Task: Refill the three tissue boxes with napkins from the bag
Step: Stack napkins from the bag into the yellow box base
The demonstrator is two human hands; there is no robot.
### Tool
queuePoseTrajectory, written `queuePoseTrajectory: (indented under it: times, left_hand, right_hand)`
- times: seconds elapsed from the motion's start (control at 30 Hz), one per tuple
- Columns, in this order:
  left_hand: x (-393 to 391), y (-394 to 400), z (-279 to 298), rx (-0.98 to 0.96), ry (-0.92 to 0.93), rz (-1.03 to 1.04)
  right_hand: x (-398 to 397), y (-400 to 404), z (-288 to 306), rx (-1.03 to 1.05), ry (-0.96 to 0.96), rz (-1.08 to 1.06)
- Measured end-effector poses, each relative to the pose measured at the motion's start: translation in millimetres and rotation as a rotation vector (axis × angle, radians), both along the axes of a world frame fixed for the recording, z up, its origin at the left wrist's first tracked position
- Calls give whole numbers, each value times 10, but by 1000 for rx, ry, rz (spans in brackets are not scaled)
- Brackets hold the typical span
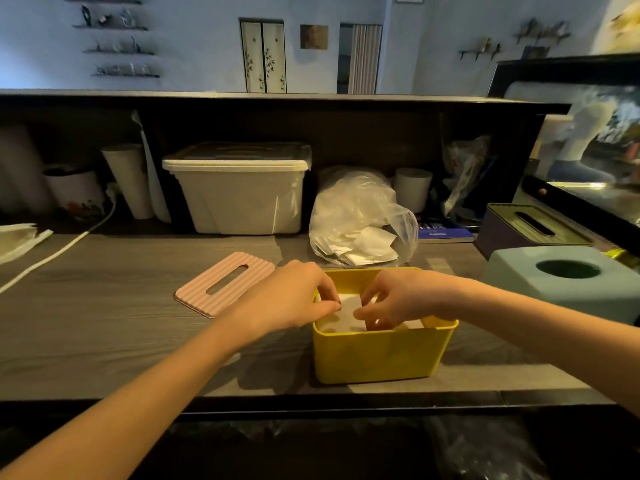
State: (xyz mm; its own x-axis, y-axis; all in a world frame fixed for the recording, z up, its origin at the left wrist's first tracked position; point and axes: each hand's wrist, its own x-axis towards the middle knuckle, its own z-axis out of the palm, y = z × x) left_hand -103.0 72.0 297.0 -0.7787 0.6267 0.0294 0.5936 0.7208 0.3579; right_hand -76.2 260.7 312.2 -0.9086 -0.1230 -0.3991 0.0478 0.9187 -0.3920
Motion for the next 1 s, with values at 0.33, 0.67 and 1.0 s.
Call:
queuePoseTrajectory:
  times: [0.33,0.67,1.0]
  left_hand:
    - [-140,-82,221,174,12,23]
    - [-888,141,115,475,-73,126]
    - [-1592,814,-612,815,-15,238]
  right_hand:
    - [-86,273,283,-147,-58,67]
    - [-944,847,26,-391,486,-33]
    - [-1576,859,-898,-200,616,169]
